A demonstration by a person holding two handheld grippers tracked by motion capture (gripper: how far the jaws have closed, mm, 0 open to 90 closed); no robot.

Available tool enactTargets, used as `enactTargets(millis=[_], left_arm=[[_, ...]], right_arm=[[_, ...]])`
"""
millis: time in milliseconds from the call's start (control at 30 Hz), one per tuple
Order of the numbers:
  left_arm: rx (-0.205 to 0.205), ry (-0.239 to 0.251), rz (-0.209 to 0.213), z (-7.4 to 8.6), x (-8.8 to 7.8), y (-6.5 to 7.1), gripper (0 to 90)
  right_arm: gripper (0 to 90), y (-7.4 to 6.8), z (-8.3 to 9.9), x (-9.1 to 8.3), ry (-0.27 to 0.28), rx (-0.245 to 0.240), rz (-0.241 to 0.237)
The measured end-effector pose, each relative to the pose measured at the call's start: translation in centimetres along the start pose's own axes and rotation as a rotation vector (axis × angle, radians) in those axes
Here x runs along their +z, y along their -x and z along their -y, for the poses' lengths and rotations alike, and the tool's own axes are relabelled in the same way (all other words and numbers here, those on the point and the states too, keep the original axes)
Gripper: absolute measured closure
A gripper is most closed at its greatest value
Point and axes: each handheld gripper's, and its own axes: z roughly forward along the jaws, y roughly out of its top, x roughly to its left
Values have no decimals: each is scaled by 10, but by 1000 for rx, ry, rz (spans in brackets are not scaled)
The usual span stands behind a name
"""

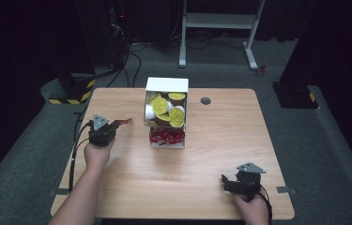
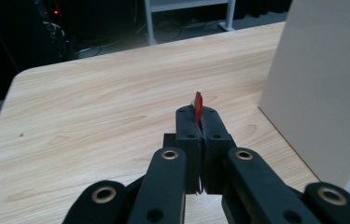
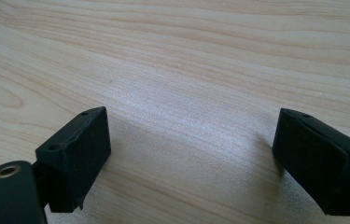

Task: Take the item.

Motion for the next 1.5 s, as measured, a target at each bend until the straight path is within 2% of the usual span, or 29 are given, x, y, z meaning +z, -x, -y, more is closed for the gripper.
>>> enactTargets(millis=[67, 200, 267, 367, 433, 633, 767, 800, 933, 1267, 1500], left_arm=[[18, -9, 10, 1, 3, 6, 881], [27, -29, 30, 4, 9, 12, 878], [25, -29, 40, 7, 11, 16, 878], [-1, -39, 63, 13, 14, 19, 878], [7, -51, 67, 18, 17, 21, 878], [-20, -97, 83, 28, 21, 22, 874], [-14, -136, 94, 34, 26, 24, 870], [-21, -170, 103, 37, 30, 24, 867], [-20, -205, 110, 42, 34, 26, 865], [-20, -219, 101, 43, 35, 28, 832], [-47, -215, 124, 40, 32, 30, 685]], right_arm=[[113, 0, 0, 0, 0, -3, 1], [113, 0, 0, 0, 0, -5, 0], [114, 1, 0, 0, 2, -10, -1], [115, 0, 0, 0, 2, -10, 0], [115, 0, 0, 0, 2, -8, -1], [115, 0, 0, 0, 2, -9, -1], [115, 0, 0, 0, 2, -9, -1], [115, 0, 0, 0, 2, -9, -1], [116, 0, 0, 0, 3, -10, -1], [115, 0, 0, 0, 2, -9, -1], [115, 0, 0, 0, 2, -9, -1]])
